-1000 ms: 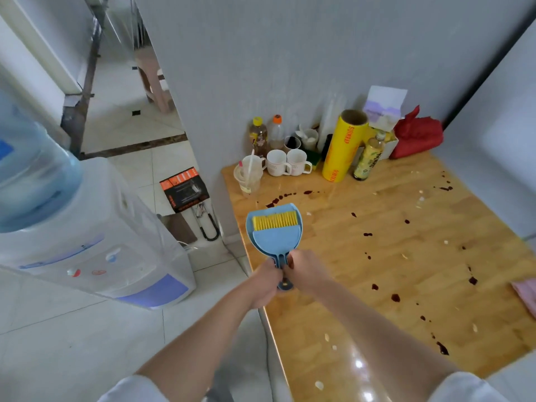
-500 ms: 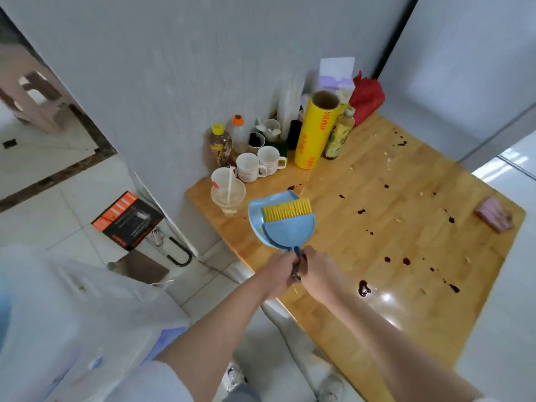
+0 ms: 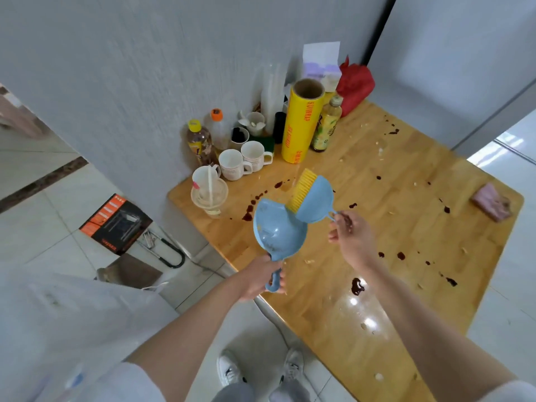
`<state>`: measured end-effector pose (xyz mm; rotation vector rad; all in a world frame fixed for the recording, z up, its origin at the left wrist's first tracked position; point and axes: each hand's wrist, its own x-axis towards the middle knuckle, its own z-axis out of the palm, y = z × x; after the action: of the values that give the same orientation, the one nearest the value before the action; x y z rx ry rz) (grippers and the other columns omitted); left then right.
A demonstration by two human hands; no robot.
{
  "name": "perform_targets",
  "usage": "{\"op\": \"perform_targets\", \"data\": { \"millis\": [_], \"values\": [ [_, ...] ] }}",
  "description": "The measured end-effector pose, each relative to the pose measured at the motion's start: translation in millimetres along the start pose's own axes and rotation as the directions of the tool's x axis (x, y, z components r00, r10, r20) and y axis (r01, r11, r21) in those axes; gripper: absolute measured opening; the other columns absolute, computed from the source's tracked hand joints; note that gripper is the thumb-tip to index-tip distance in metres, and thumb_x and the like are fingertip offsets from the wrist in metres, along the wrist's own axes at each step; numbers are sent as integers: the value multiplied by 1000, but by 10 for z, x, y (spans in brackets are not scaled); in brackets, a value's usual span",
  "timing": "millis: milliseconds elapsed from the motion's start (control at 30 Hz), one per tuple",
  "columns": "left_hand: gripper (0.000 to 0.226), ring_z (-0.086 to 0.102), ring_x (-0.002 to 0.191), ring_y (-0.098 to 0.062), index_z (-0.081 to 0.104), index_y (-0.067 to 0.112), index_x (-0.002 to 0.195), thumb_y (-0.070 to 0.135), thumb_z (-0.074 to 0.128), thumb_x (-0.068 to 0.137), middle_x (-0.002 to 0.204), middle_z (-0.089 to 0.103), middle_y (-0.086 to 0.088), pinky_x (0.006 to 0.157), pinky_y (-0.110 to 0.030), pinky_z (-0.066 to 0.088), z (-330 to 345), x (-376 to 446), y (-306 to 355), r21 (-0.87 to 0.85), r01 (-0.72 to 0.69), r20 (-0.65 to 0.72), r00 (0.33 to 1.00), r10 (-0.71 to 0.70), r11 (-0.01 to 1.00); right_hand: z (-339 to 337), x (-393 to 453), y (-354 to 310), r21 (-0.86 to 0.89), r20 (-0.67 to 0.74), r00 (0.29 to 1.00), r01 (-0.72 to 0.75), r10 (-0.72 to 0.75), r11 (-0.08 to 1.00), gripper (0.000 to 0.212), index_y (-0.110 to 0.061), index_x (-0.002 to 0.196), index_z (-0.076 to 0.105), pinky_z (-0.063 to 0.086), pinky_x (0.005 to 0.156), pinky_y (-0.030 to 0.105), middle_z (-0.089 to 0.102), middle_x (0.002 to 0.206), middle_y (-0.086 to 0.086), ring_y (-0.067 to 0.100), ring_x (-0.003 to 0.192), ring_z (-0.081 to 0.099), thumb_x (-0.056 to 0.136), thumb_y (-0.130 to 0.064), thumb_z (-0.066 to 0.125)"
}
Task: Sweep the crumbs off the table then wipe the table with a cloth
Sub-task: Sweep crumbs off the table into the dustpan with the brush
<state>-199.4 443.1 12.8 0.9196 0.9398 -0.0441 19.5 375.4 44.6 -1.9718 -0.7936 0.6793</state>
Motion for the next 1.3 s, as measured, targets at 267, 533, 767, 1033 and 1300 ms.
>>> {"op": "perform_targets", "data": {
  "millis": [267, 533, 767, 1033, 1300],
  "values": [
    [21, 37, 47, -19, 44, 13, 80, 33, 49, 84, 58, 40, -5, 52, -27, 35, -205, 62, -567, 89, 178, -122, 978, -167, 980, -360, 741, 109, -94, -57, 988, 139, -144, 986, 15, -33, 103, 72, 55, 67, 32, 73, 78, 8, 18, 69, 70, 102, -30, 58],
    [65, 52, 41, -18, 58, 8, 86, 66, 33, 99, 53, 56, -3, 43, -24, 43, -708, -35, -873, 299, 156, -262, 962, -76, 941, 350, 1238, 312, -515, 253, 920, 389, -299, 764, 27, -8, 125, 70, 49, 77, 41, 68, 111, 20, 40, 92, 66, 103, -13, 55],
    [66, 57, 41, -21, 43, 14, 55, 60, 34, 102, 44, 52, -4, 51, -26, 44, -1317, -279, -1195, 441, 199, -309, 949, -60, 875, 910, 757, 260, -491, 449, 825, 548, -343, 677, 24, -5, 117, 71, 53, 63, 42, 64, 101, 13, 36, 76, 65, 103, -15, 54],
    [63, 55, 40, -17, 47, 13, 59, 58, 39, 101, 43, 53, -2, 51, -26, 47, -1783, -472, -1588, 506, 273, -296, 946, -132, 818, 695, 35, 143, -385, 573, 734, 634, -365, 670, 20, -2, 115, 72, 53, 58, 41, 67, 97, 11, 30, 66, 65, 99, -5, 61],
    [61, 56, 41, -13, 50, 12, 63, 59, 39, 101, 46, 60, -1, 46, -22, 44, -1673, -170, -1752, 573, 262, -189, 964, -185, 777, 256, 182, 412, -628, 166, 954, 298, -250, 719, 23, 5, 113, 71, 45, 63, 36, 67, 102, 23, 41, 72, 65, 103, -5, 53]
  ]
}}
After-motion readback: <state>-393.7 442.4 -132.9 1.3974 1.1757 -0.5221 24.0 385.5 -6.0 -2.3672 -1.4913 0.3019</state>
